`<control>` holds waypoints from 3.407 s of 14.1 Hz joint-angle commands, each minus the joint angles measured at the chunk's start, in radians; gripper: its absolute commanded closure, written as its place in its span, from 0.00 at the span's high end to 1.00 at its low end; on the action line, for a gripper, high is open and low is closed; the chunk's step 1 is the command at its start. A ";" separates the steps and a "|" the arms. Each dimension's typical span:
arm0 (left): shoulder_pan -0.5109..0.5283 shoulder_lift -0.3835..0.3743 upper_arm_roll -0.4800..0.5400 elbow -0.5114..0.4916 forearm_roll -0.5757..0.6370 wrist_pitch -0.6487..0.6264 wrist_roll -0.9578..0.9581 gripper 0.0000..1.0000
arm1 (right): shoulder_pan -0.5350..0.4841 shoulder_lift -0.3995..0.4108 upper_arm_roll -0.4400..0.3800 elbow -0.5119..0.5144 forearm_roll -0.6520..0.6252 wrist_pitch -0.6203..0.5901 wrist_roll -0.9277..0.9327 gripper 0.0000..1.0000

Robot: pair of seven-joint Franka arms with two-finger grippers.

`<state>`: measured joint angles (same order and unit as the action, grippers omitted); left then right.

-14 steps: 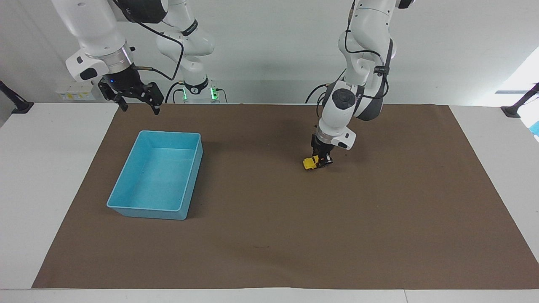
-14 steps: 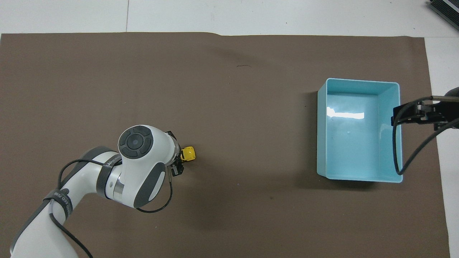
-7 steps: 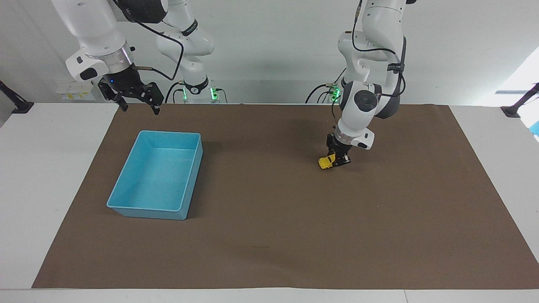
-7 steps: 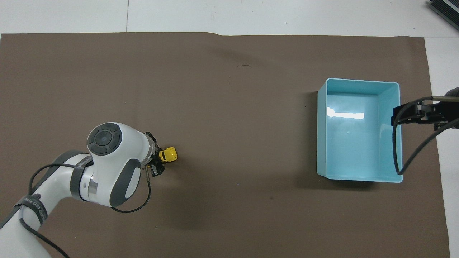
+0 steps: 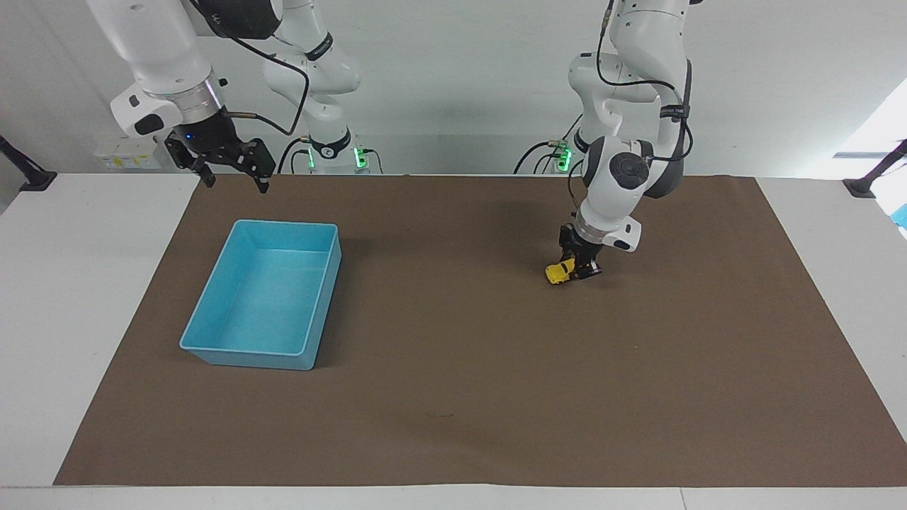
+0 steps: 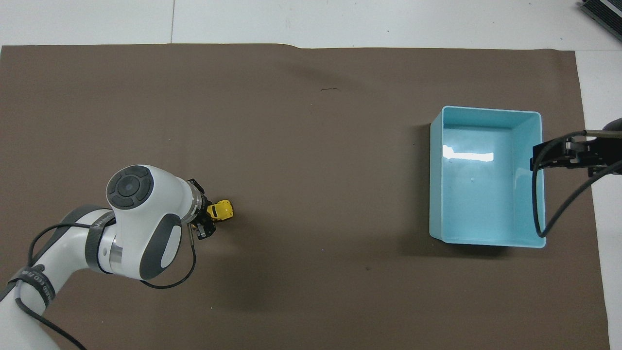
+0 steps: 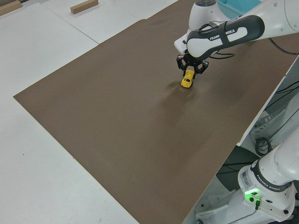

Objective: Wind up and store yellow beetle car
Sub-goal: 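Release the car with the left gripper so it drives toward the bin, then retract the left gripper while the right gripper reaches toward the car, then grasp the yellow car beside the bin with the right gripper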

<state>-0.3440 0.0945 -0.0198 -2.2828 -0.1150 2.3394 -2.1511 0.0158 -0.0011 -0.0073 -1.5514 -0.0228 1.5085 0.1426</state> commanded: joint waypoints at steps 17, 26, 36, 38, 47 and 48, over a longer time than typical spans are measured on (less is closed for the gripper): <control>0.059 0.045 0.015 0.367 0.015 -0.273 0.205 1.00 | -0.013 0.004 -0.003 0.008 -0.014 0.001 -0.009 1.00; 0.117 0.030 0.017 0.469 0.014 -0.285 0.692 1.00 | -0.059 0.004 -0.007 0.007 0.006 -0.007 -0.018 1.00; 0.223 -0.013 0.017 0.556 0.011 -0.345 1.290 1.00 | -0.007 0.052 -0.005 0.007 0.046 0.074 -0.029 1.00; 0.241 -0.025 0.018 0.556 0.012 -0.347 1.446 1.00 | 0.022 0.070 -0.005 -0.004 0.044 0.110 0.082 1.00; 0.270 -0.079 0.038 0.559 0.015 -0.514 2.066 1.00 | 0.136 0.139 -0.007 -0.049 0.023 0.229 0.664 1.00; 0.270 -0.094 0.040 0.559 0.015 -0.546 2.126 1.00 | 0.142 0.142 -0.007 -0.049 0.023 0.234 0.733 1.00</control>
<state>-0.0857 0.0297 0.0219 -1.7313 -0.1100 1.8640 -0.1320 0.1546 0.1424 -0.0158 -1.5902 0.0027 1.7161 0.7591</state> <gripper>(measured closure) 0.000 0.000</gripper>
